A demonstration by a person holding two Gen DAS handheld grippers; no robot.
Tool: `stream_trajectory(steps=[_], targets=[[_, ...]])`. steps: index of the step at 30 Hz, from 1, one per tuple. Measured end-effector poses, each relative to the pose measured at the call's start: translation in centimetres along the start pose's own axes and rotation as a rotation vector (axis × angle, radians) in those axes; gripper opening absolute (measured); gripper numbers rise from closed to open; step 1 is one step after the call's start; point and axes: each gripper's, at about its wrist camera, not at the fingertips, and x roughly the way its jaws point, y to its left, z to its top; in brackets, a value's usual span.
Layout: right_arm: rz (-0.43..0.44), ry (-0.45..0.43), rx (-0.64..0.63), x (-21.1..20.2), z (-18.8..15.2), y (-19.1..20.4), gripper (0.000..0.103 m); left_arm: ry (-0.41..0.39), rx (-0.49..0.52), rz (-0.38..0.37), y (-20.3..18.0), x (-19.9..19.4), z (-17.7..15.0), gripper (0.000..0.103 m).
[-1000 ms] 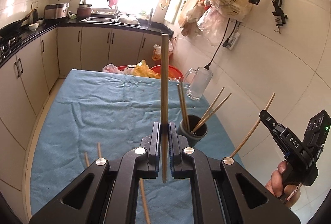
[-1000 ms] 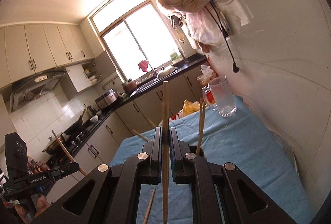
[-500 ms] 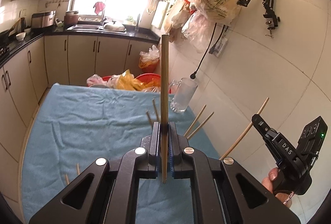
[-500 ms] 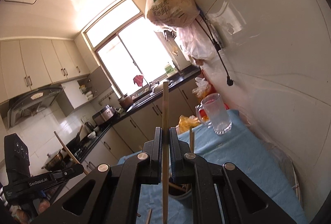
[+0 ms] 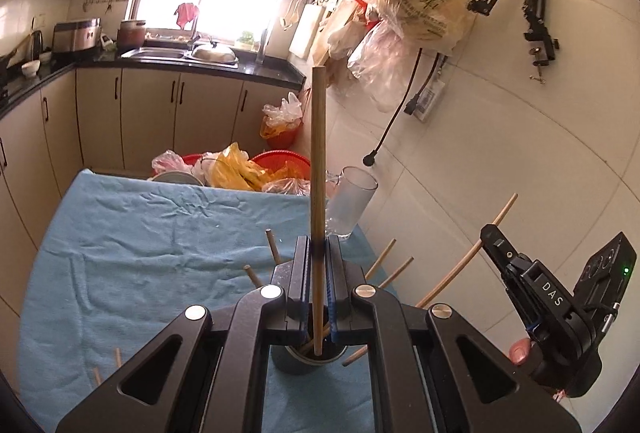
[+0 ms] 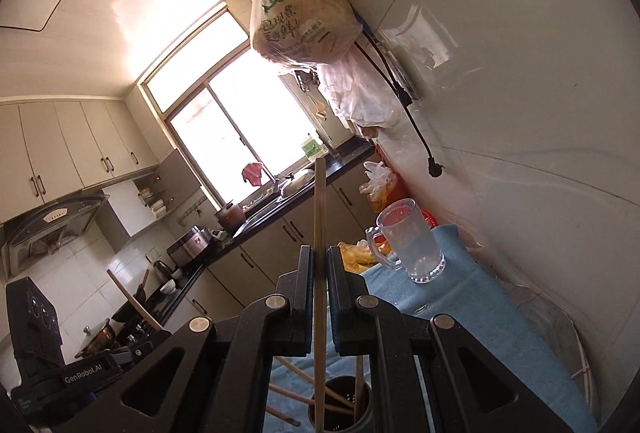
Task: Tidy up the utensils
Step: 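Lower the chopsticks into the black cup and open both grippers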
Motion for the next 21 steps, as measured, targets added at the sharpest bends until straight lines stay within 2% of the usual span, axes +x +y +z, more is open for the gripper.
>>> stream_trajectory(steps=[6, 21], targets=[[-0.039, 0.003, -0.025, 1.8, -0.7, -0.7, 0.007, 0.031, -0.010, 0.001, 0.7, 2.6, -0.9, 0.007], [-0.065, 0.135, -0.029, 5.5, -4.4, -2.6, 0.007, 0.117, -0.012, 0.016, 2.2, 6.2, -3.6, 0.007]])
